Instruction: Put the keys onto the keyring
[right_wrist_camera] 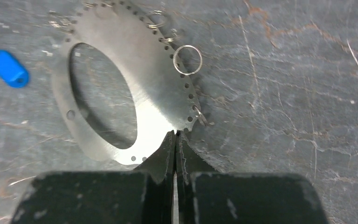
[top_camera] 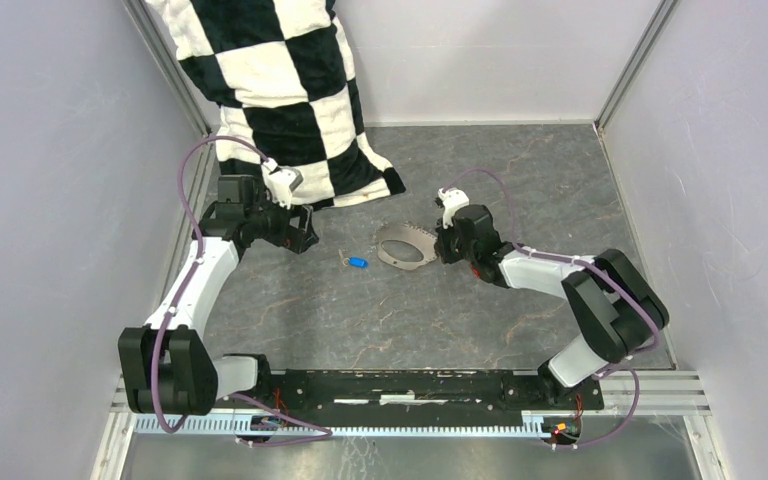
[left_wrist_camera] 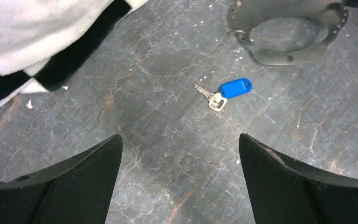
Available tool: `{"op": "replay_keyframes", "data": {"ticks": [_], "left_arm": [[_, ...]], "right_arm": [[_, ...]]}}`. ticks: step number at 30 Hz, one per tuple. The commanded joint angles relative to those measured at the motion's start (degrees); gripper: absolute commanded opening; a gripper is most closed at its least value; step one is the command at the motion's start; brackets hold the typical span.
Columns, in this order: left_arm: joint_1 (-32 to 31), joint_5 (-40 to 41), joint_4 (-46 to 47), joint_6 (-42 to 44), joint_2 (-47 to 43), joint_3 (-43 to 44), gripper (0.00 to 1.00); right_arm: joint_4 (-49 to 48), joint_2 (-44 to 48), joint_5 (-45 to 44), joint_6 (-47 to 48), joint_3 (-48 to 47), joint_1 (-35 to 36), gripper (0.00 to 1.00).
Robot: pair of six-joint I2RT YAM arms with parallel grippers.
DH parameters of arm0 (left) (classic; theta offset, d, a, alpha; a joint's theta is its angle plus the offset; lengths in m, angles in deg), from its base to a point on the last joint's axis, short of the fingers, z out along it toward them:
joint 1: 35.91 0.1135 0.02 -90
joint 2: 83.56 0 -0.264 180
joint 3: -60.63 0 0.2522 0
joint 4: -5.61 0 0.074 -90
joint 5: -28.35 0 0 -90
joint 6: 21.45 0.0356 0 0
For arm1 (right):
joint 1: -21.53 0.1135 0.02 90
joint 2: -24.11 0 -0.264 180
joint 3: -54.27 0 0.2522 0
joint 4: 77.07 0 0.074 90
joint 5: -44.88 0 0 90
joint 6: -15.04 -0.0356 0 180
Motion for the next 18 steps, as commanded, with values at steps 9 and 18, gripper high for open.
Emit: {"op": "replay_keyframes", "data": {"ticks": [9, 18], "left_arm": [[-5.0, -13.3, -8.7, 12.9, -4.9, 8.6, 1.0], [-16.5, -14.7, -19.9, 16.7, -8.3, 15.7, 1.0]], "right_arm": [[1.3, 13.1, 13.1, 4.4, -5.0, 6.8, 0.0], [2.6, 20.4, 19.5, 5.6, -10.2, 12.0, 0.0]]}}
